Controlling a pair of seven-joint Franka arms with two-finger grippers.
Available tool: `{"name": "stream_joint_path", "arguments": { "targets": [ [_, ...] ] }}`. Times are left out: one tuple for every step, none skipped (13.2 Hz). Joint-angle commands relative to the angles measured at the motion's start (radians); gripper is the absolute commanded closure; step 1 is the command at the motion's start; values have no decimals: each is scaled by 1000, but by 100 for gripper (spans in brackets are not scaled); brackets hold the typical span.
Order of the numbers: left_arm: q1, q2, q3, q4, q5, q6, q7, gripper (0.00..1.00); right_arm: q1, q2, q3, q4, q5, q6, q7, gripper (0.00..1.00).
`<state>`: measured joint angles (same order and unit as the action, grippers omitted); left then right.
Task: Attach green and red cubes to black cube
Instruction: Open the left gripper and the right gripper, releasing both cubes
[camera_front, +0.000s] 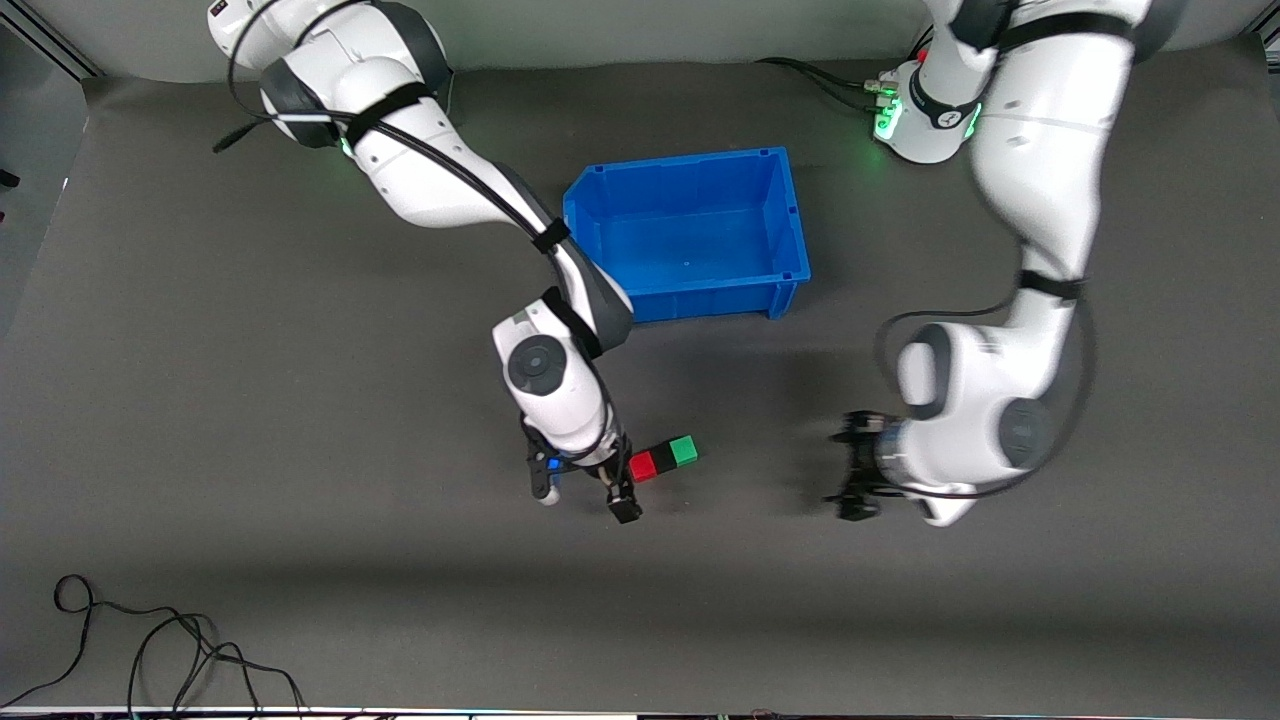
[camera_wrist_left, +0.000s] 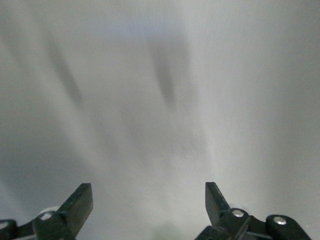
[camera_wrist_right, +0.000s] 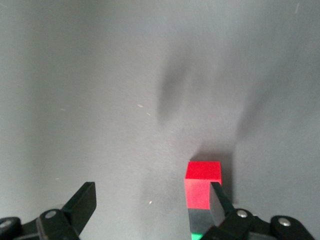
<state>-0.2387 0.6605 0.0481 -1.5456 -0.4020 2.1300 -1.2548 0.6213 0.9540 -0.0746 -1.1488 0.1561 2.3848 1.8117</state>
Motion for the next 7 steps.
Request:
{"name": "stream_joint_path", "arguments": {
  "targets": [
    [94,-103,-11,-31,118,-169,214,0,-43,-139,4,-20,5,-192,-118,0],
    [129,-143,-11,-27,133,-246,324,0,-66,-180,4,-20,7,-266,-162,0],
    [166,-185,-11,-22,152,-310,430,0,-86,-223,4,-20,7,-341,-219,0],
    [189,-223,-11,-21,166,-350,508,0,-104,-275,3,-28,5,-416,-288,0],
    [209,-260,-11,-18,187,-396,570,0,-117,-329,-2,-41,5,-496,-374,0],
    [231,-294,-11,-10,219,-450,650,0,-141,-372,-4,-51,5,-571,-447,0],
    [233,-321,-11,1,235,-485,714,0,-172,-414,-4,-52,5,-645,-506,0]
  ]
}}
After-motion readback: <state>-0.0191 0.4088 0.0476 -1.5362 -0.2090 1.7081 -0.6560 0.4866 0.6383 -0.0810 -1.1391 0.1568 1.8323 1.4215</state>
